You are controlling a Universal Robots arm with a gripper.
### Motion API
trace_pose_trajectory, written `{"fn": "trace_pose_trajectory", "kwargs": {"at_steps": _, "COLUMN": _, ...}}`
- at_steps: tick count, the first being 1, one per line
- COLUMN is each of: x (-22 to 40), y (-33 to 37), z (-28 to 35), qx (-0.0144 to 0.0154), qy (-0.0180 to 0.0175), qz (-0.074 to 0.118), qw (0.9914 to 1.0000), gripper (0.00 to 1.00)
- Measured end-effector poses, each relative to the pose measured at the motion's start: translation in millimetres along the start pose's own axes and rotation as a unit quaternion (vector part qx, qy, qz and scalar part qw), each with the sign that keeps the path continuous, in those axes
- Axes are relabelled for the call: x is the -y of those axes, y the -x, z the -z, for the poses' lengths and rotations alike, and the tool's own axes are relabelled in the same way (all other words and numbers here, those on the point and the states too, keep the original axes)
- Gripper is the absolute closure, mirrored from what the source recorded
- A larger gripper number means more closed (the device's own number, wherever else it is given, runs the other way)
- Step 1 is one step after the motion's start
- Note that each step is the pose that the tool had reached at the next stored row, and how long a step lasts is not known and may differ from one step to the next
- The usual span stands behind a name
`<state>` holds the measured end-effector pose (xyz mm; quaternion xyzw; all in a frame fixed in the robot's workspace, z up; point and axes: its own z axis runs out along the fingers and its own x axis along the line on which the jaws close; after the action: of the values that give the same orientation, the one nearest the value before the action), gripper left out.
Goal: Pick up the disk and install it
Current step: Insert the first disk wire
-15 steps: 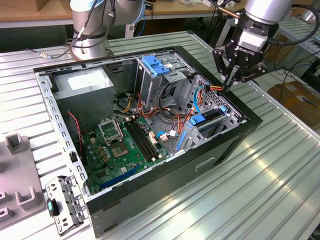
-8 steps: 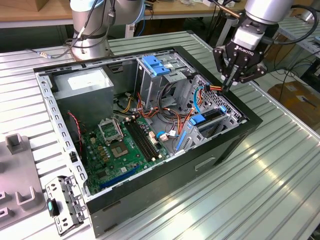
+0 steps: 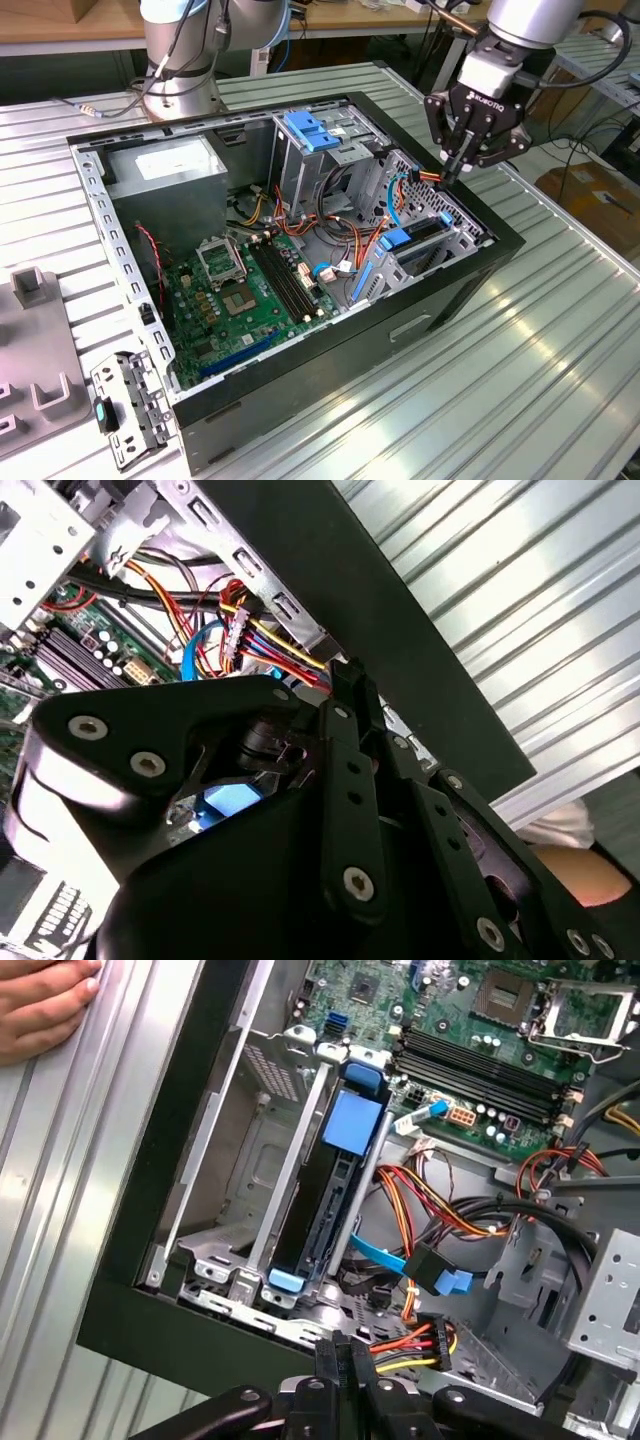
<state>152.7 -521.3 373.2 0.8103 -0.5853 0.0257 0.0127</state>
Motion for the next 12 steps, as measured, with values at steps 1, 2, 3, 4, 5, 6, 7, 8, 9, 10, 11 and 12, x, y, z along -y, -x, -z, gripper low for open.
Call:
{"fn": "trace_pose_trajectory", "kwargs": {"at_steps": 1, "x": 0.0, "y": 0.0, "z": 0.0, "qx": -0.0001, "qy": 0.0005, "qz": -0.010, "qw": 0.99995, "gripper": 0.83}}
{"fn": "trace_pose_trajectory", "kwargs": {"at_steps": 2, "x": 0.0, "y": 0.0, "z": 0.0, "qx": -0.0001, "qy": 0.0010, "qz": -0.017, "qw": 0.99985, "gripper": 0.83}}
{"fn": "trace_pose_trajectory", "kwargs": {"at_steps": 3, "x": 0.0, "y": 0.0, "z": 0.0, "qx": -0.0003, "qy": 0.0016, "qz": -0.028, "qw": 0.99960, "gripper": 0.83}}
{"fn": "trace_pose_trajectory", "kwargs": {"at_steps": 4, "x": 0.0, "y": 0.0, "z": 0.0, "qx": -0.0004, "qy": 0.0020, "qz": -0.035, "qw": 0.99938, "gripper": 0.83}}
{"fn": "trace_pose_trajectory", "kwargs": {"at_steps": 5, "x": 0.0, "y": 0.0, "z": -0.1, "qx": -0.0004, "qy": 0.0025, "qz": -0.044, "qw": 0.99903, "gripper": 0.83}}
{"fn": "trace_pose_trajectory", "kwargs": {"at_steps": 6, "x": 0.0, "y": 0.0, "z": -0.1, "qx": -0.0005, "qy": 0.0029, "qz": -0.052, "qw": 0.99865, "gripper": 0.83}}
{"fn": "trace_pose_trajectory", "kwargs": {"at_steps": 7, "x": 0.0, "y": 0.0, "z": -0.1, "qx": -0.0006, "qy": 0.0035, "qz": -0.062, "qw": 0.99808, "gripper": 0.83}}
{"fn": "trace_pose_trajectory", "kwargs": {"at_steps": 8, "x": -0.3, "y": 0.1, "z": -0.1, "qx": -0.0006, "qy": 0.0036, "qz": -0.065, "qw": 0.99791, "gripper": 0.83}}
{"fn": "trace_pose_trajectory", "kwargs": {"at_steps": 9, "x": -1.3, "y": 0.6, "z": -0.1, "qx": -0.0006, "qy": 0.0037, "qz": -0.066, "qw": 0.99784, "gripper": 0.83}}
{"fn": "trace_pose_trajectory", "kwargs": {"at_steps": 10, "x": -2.7, "y": 1.0, "z": 0.0, "qx": -0.0006, "qy": 0.0038, "qz": -0.066, "qw": 0.99783, "gripper": 0.83}}
{"fn": "trace_pose_trajectory", "kwargs": {"at_steps": 11, "x": -3.4, "y": 1.1, "z": 0.0, "qx": -0.0006, "qy": 0.0037, "qz": -0.066, "qw": 0.99783, "gripper": 0.83}}
{"fn": "trace_pose_trajectory", "kwargs": {"at_steps": 12, "x": -3.9, "y": 1.2, "z": 0.0, "qx": -0.0006, "qy": 0.0038, "qz": -0.068, "qw": 0.99767, "gripper": 0.83}}
